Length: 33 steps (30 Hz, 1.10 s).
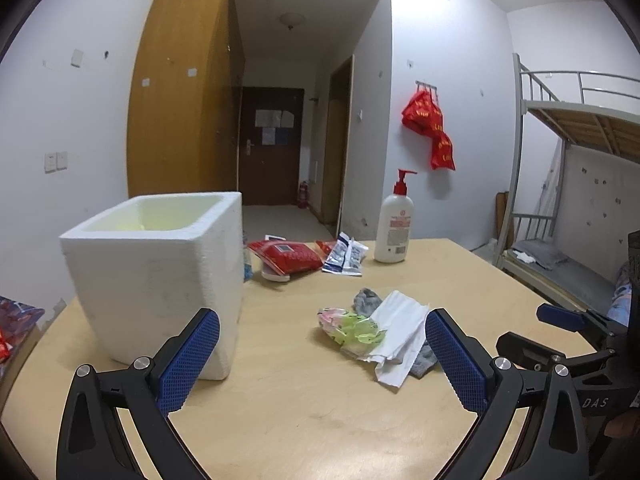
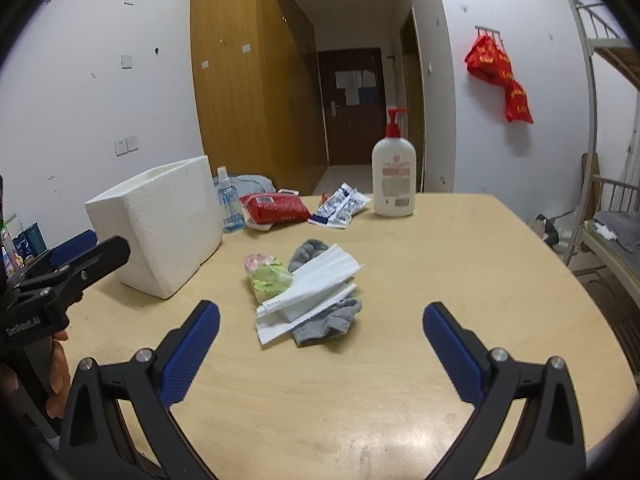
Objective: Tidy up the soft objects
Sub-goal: 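Move both tools back toward the remaining items on the table, then close the left tool on the green-pink wrapped packet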
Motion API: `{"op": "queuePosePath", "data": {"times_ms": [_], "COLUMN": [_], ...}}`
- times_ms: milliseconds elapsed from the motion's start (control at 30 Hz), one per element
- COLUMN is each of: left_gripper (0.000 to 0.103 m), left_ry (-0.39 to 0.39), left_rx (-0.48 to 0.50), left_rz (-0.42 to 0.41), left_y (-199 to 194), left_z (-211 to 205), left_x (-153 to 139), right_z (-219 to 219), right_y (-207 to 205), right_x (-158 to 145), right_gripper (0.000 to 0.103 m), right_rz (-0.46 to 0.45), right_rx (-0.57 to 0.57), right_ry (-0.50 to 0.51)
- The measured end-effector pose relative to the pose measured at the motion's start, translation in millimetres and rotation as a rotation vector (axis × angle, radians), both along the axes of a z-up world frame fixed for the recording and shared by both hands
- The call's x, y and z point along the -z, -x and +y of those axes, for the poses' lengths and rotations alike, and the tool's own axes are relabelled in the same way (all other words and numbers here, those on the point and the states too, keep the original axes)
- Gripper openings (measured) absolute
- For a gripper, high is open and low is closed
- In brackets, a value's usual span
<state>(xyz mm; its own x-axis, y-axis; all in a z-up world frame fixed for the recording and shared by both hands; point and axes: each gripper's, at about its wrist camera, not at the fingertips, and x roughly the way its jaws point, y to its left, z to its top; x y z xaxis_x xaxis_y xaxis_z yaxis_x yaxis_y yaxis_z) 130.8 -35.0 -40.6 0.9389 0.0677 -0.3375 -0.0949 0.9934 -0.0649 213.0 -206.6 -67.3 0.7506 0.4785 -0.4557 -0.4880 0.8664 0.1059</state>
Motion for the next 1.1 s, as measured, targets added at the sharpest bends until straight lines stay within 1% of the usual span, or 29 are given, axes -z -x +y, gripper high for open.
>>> {"op": "queuePosePath", "data": {"times_ms": [33,200,267,433,567,667,800,933,1000,1067,1100], "left_gripper": [0.103,0.103,0.103,0.103,0.103,0.103,0.101,0.095,0.091,0.081,0.079], "left_ry": [0.002,0.012,0.008,0.018,0.02,0.038,0.091,0.12,0.134,0.135,0.135], "left_rx": [0.004,0.02,0.024,0.055,0.082,0.107,0.131,0.101,0.109,0.106,0.1], "left_rz": [0.007,0.048,0.062,0.111,0.139,0.182,0.274,0.335,0.374,0.406,0.427], "left_y": [-5,-26,-32,-50,-66,-81,-106,-124,-133,-141,-146], "left_z": [0,-1,-2,-2,-5,-6,-4,1,3,3,3], "left_x": [1,8,11,16,20,24,36,46,52,58,61], "right_z": [0,1,1,3,6,3,7,12,14,15,16], "right_y": [-3,-22,-30,-46,-53,-59,-70,-85,-91,-97,-99], "right_x": [1,7,11,17,19,19,21,24,23,22,22], "right_gripper": [0.1,0.099,0.094,0.083,0.082,0.082,0.082,0.082,0.082,0.082,0.082], "right_rz": [0.009,0.058,0.087,0.132,0.142,0.148,0.168,0.194,0.198,0.204,0.2], "right_rx": [-0.004,0.001,0.013,-0.006,-0.02,-0.016,-0.025,-0.045,-0.057,-0.069,-0.07], "right_ry": [0.0,0.003,0.011,0.015,0.019,0.016,0.026,0.035,0.032,0.028,0.03]}}
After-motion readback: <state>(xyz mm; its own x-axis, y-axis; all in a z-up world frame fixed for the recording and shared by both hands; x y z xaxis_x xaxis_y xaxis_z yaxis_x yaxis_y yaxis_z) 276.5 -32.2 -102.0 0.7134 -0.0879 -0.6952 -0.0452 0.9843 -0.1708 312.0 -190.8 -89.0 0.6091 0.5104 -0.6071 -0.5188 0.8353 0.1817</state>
